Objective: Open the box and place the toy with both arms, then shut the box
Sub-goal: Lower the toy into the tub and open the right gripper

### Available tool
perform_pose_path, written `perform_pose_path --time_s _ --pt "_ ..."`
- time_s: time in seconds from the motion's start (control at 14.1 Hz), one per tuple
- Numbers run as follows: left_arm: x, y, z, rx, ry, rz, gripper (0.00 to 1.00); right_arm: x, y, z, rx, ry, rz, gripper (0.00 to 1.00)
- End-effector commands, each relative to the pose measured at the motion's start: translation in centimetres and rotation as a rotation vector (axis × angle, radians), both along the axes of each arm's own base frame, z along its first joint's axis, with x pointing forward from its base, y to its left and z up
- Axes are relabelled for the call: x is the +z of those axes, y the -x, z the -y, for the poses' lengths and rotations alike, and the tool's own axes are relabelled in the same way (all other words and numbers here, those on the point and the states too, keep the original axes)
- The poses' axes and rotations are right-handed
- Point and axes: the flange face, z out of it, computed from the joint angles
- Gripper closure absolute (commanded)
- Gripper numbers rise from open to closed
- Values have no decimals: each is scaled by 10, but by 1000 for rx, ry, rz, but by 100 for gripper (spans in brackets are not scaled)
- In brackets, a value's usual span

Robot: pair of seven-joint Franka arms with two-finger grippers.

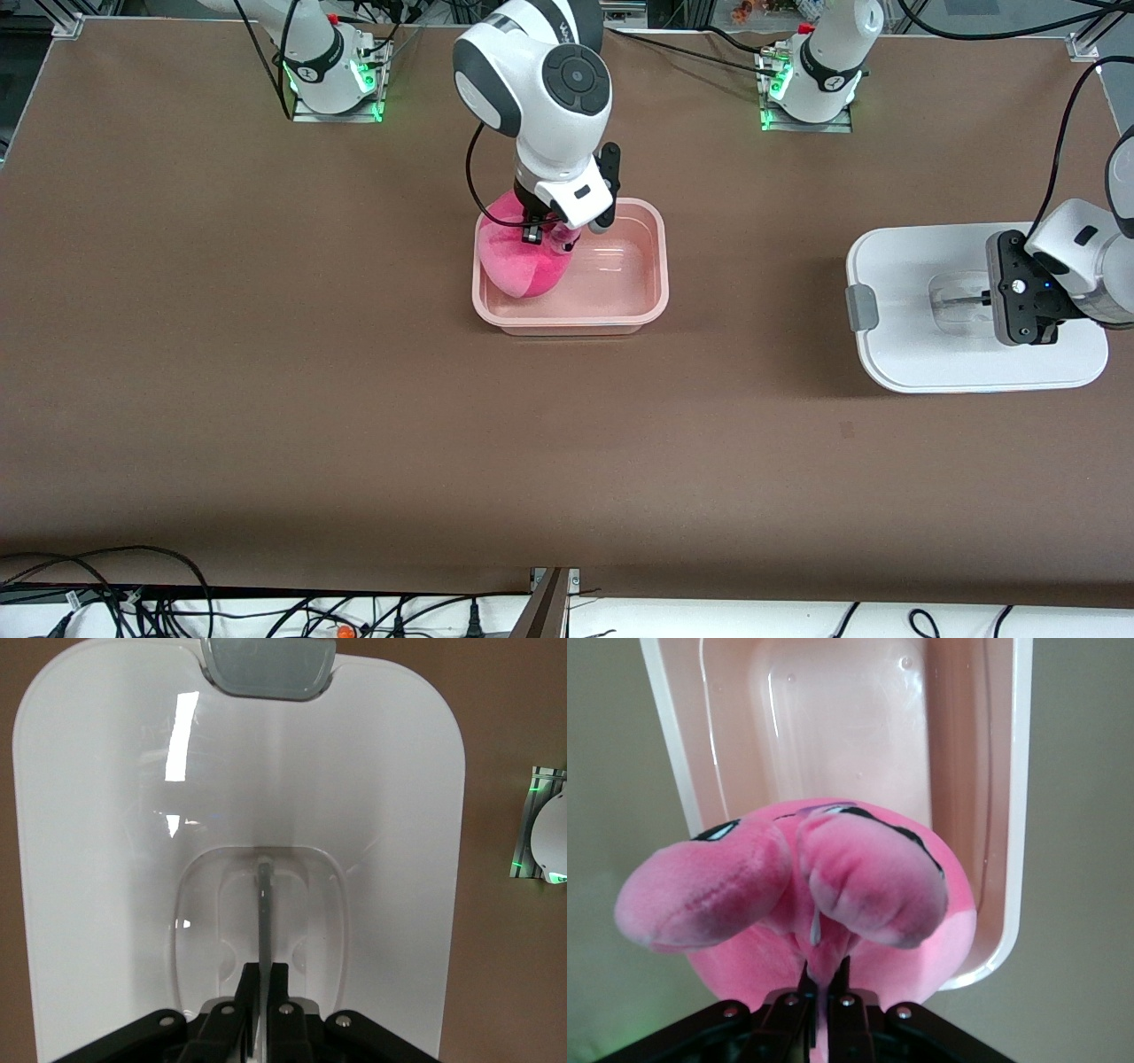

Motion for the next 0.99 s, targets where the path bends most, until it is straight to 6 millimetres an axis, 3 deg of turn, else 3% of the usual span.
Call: perform_pose_path --time_s 0.0,0.43,0.64,0.71,0.78,0.85,0.92 --pt "4 2 -4 -24 -17 -11 100 -10 -7 -9 19 1 20 100" --pt "5 2 -3 -20 -19 -9 100 -71 -6 -27 20 54 55 100" --pt "4 2 -2 -20 -19 -10 100 -90 -5 -32 -7 56 65 100" --pt "3 2 -2 -22 -19 -12 100 -95 -2 -39 9 48 82 85" --pt "4 2 -2 -25 -18 -10 100 -96 -1 -46 24 27 104 7" --pt "4 2 -2 -25 -13 -10 100 -96 -1 -51 19 0 124 0" --pt "3 2 0 -27 -11 -12 100 -94 -1 -54 -17 -18 143 0"
